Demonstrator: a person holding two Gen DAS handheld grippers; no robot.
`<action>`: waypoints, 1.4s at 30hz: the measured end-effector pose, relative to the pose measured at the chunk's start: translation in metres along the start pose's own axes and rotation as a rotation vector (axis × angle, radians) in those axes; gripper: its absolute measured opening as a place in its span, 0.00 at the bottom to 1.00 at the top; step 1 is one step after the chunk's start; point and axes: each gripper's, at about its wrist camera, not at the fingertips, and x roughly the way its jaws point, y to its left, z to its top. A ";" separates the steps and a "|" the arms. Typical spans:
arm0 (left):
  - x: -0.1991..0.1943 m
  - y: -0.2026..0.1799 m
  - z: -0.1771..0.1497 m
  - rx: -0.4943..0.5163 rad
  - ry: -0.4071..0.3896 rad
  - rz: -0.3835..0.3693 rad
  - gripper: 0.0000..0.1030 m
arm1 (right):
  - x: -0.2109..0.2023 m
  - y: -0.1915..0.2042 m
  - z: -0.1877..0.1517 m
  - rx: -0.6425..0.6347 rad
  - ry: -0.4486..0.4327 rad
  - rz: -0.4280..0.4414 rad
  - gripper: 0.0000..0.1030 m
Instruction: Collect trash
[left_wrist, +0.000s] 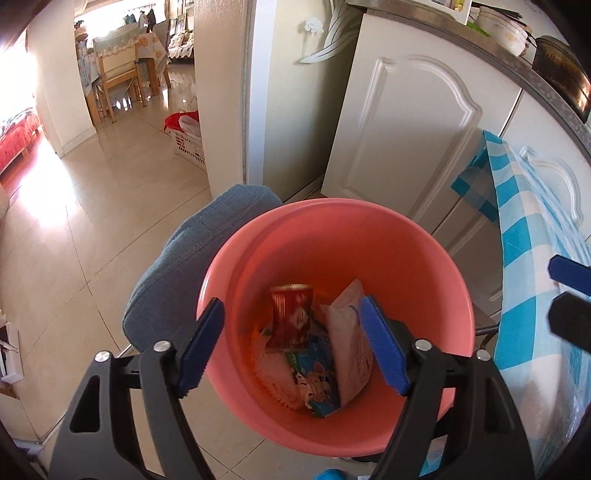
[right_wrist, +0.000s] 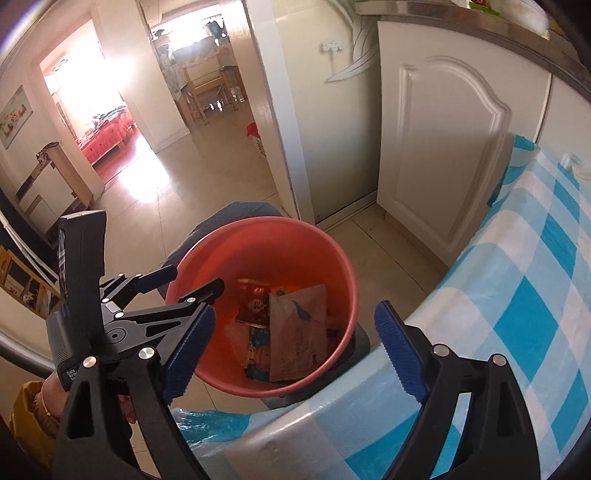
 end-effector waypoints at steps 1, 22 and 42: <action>-0.001 -0.001 0.001 0.002 -0.007 0.007 0.80 | -0.005 -0.005 -0.001 0.019 -0.010 -0.004 0.85; -0.110 -0.154 0.035 0.284 -0.243 -0.085 0.93 | -0.204 -0.124 -0.074 0.411 -0.321 -0.390 0.86; -0.263 -0.267 0.002 0.387 -0.507 -0.232 0.96 | -0.389 -0.084 -0.128 0.386 -0.703 -0.668 0.91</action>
